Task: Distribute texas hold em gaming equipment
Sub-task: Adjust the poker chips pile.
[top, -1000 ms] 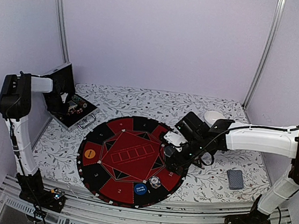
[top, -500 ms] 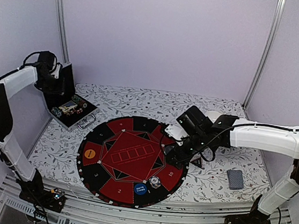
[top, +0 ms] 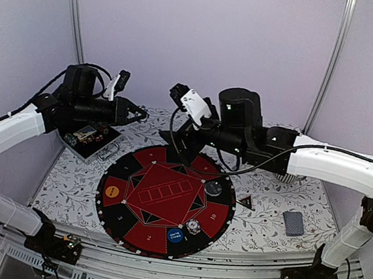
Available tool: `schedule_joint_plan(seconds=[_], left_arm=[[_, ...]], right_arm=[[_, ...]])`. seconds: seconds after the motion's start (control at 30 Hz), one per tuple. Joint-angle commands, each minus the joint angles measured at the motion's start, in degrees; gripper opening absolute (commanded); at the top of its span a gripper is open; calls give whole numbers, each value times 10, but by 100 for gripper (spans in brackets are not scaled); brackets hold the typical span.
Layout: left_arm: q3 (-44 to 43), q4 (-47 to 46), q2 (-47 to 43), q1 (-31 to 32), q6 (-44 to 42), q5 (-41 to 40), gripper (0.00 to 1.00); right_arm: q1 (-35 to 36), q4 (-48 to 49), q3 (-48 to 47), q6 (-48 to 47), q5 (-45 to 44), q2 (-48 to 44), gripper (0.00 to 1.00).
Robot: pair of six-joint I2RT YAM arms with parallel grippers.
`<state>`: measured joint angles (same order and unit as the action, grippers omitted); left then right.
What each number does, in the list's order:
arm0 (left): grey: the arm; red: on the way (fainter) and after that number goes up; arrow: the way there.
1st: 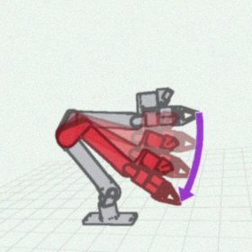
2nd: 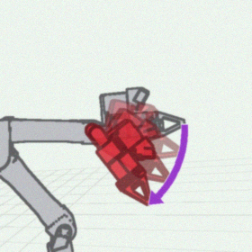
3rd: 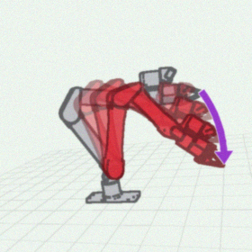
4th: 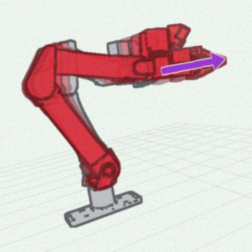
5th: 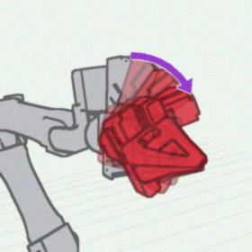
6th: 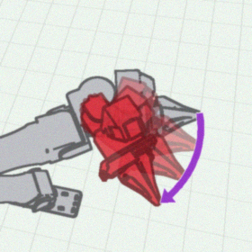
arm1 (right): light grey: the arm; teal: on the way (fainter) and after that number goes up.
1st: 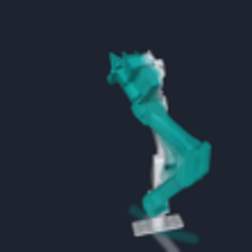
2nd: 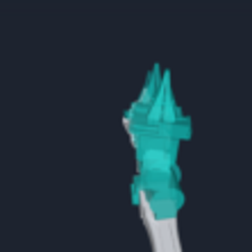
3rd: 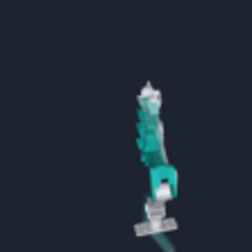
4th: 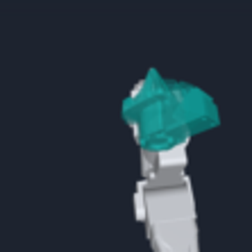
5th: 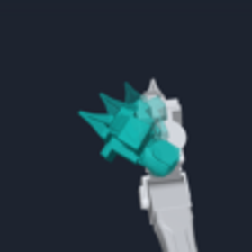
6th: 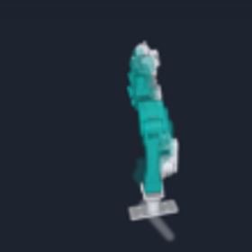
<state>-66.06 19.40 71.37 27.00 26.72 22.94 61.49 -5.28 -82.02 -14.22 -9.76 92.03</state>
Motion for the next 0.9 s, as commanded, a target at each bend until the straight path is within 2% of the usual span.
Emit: schedule_joint_plan(seconds=[0.0, 0.17, 0.37, 0.57, 0.7, 0.77, 0.87], left_arm=[[6, -72, -17, 56, 67, 33, 0], [15, -85, -27, 90, 81, 28, 0], [21, -90, -23, 103, 87, 24, 0], [26, -90, -18, 108, 90, 15, 0], [29, -89, -17, 108, 89, 8, 0], [30, -88, -16, 108, 88, 5, 0], [30, -85, -13, 108, 86, 7, 0]], right_arm=[[26, 92, -55, -74, -12, 79, 99], [27, 98, -93, -96, -38, 127, 95], [27, 131, -102, -121, -100, 149, 81], [28, 156, -96, -140, -100, 147, 83], [31, 165, -84, -143, -78, 140, 81], [33, 173, -76, -145, -72, 134, 76], [35, 179, -70, -147, -73, 129, 64]])
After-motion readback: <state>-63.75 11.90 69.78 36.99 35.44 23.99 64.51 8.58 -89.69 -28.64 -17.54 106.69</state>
